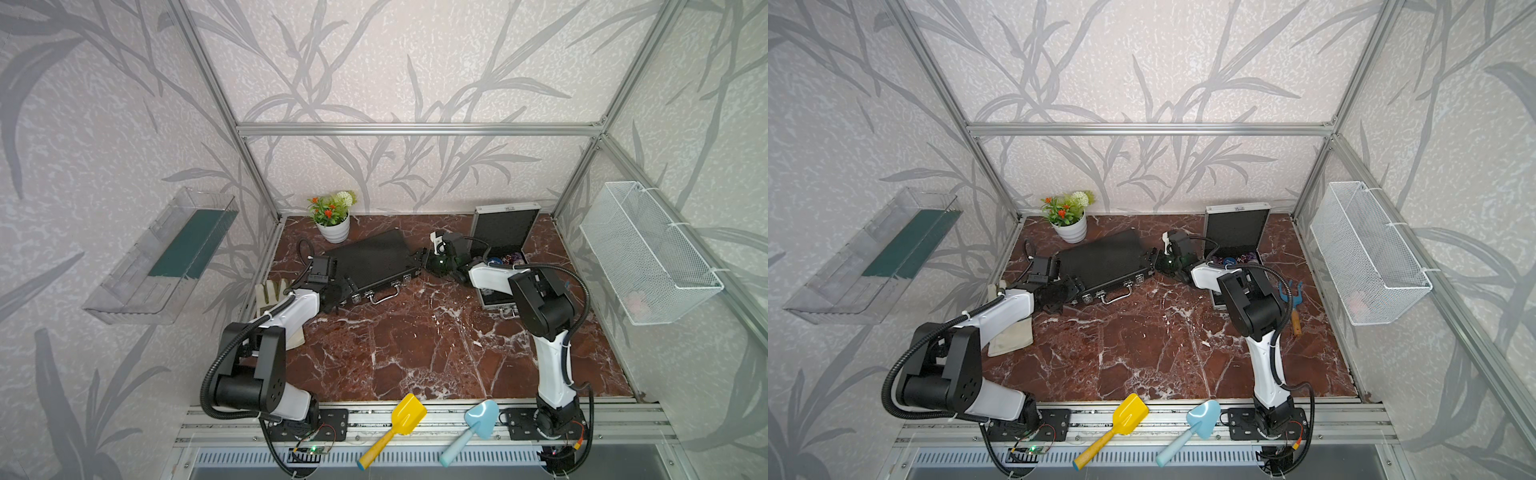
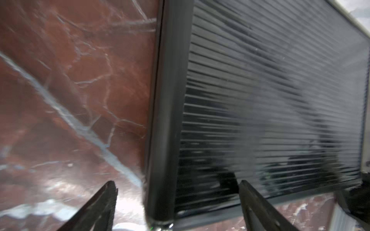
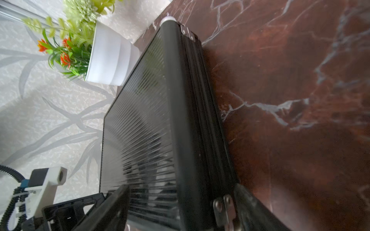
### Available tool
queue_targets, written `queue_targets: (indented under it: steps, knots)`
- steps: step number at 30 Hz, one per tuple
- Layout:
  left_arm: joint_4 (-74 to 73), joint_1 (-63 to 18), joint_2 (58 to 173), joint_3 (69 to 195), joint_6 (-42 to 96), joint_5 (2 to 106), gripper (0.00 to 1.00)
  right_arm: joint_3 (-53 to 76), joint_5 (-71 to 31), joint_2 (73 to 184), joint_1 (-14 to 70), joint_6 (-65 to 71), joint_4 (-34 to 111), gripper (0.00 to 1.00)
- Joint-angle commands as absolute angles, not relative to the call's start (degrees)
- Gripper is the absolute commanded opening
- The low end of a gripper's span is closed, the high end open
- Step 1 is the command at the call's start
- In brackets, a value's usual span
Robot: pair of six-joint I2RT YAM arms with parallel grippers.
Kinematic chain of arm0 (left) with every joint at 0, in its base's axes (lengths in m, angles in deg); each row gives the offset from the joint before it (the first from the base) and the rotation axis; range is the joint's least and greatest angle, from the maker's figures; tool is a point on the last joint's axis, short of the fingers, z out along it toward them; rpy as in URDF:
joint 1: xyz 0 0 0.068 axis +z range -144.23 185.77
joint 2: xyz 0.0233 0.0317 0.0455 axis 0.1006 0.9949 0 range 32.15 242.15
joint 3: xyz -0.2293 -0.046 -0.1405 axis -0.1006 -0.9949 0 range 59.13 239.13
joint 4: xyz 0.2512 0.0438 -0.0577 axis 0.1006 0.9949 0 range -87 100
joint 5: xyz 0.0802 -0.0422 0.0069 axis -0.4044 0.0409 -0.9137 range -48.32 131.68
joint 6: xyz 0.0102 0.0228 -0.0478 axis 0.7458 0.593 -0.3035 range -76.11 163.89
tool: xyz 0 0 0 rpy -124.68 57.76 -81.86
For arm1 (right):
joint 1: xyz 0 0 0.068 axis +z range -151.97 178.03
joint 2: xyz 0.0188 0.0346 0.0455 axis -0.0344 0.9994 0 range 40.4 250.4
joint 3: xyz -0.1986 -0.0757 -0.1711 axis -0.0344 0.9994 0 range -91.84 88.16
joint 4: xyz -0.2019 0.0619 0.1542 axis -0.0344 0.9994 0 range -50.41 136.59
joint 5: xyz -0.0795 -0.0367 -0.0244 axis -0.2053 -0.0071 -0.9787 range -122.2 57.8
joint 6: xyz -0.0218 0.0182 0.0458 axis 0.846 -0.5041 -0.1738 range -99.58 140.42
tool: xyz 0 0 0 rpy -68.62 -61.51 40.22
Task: Open the poker set cases
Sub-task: Adjust the poker set case at the center of the board.
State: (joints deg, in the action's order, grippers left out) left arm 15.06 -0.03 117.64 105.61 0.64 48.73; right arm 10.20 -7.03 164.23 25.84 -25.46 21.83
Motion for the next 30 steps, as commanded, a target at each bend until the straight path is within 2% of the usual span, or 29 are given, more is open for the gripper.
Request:
queue_targets:
  steps: [1,10,17,24,30]
  knots:
    - [14.1,0.2,119.2,106.0,1.0,49.7,0.82,8.5,-5.0,165.9,26.5,-22.2,25.3,0.76]
    - [14.2,-0.9,123.1,107.5,2.0,50.7,0.69,6.2,-3.3,167.2,27.7,-16.9,31.2,0.60]
    - [14.2,-1.7,124.7,107.7,2.6,51.5,0.54,10.7,-0.5,164.6,28.5,-14.5,30.5,0.39]
    - [15.7,-2.4,124.6,107.7,4.4,50.7,0.44,15.7,0.8,161.3,29.1,-14.3,29.1,0.35]
    - [16.2,-2.5,125.1,108.3,4.5,51.0,0.43,15.3,0.6,161.1,30.2,-11.6,32.4,0.36]
